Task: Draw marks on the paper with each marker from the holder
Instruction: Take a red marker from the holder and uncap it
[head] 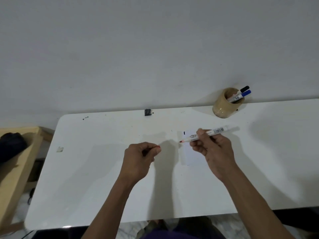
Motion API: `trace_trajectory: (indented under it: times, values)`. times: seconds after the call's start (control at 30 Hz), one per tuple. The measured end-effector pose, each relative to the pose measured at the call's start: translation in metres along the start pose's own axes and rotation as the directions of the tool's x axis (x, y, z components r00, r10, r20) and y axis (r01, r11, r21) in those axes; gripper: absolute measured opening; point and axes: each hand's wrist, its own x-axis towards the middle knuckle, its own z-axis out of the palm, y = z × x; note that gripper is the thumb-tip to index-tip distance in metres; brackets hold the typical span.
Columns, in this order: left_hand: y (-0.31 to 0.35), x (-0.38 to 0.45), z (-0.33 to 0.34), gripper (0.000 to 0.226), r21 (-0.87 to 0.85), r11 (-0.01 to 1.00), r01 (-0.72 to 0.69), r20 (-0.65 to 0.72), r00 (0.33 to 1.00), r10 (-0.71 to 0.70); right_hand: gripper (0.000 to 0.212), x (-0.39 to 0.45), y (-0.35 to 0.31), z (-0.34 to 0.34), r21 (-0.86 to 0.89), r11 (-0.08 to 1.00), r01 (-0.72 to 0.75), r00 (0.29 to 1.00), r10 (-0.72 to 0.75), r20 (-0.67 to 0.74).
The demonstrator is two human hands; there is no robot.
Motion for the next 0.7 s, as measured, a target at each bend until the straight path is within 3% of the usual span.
trace_trajectory:
  times: [0.17,0.43,0.6,0.7]
  values:
    - [0.002,0.053,0.024,0.015,0.252,0.968,-0.001,-0.188,0.981,0.05,0.022,0.026,0.001,-0.011,-0.066,0.998,-0.017,1.0,0.015,-0.027]
    - [-0.011,0.097,0.058,0.014,0.468,0.882,0.056,-0.149,0.989,0.016,0.016,0.05,0.012,-0.022,-0.156,0.986,-0.057,0.998,0.05,-0.044]
    - [-0.008,0.102,0.062,0.015,0.508,0.858,0.074,-0.144,0.99,0.0,0.017,0.062,0.014,-0.028,-0.194,0.979,-0.063,0.998,0.056,-0.042]
    - [-0.003,0.1,0.061,0.029,0.519,0.85,0.096,-0.141,0.99,-0.025,0.014,0.064,0.013,-0.03,-0.192,0.979,-0.065,0.998,0.06,-0.035]
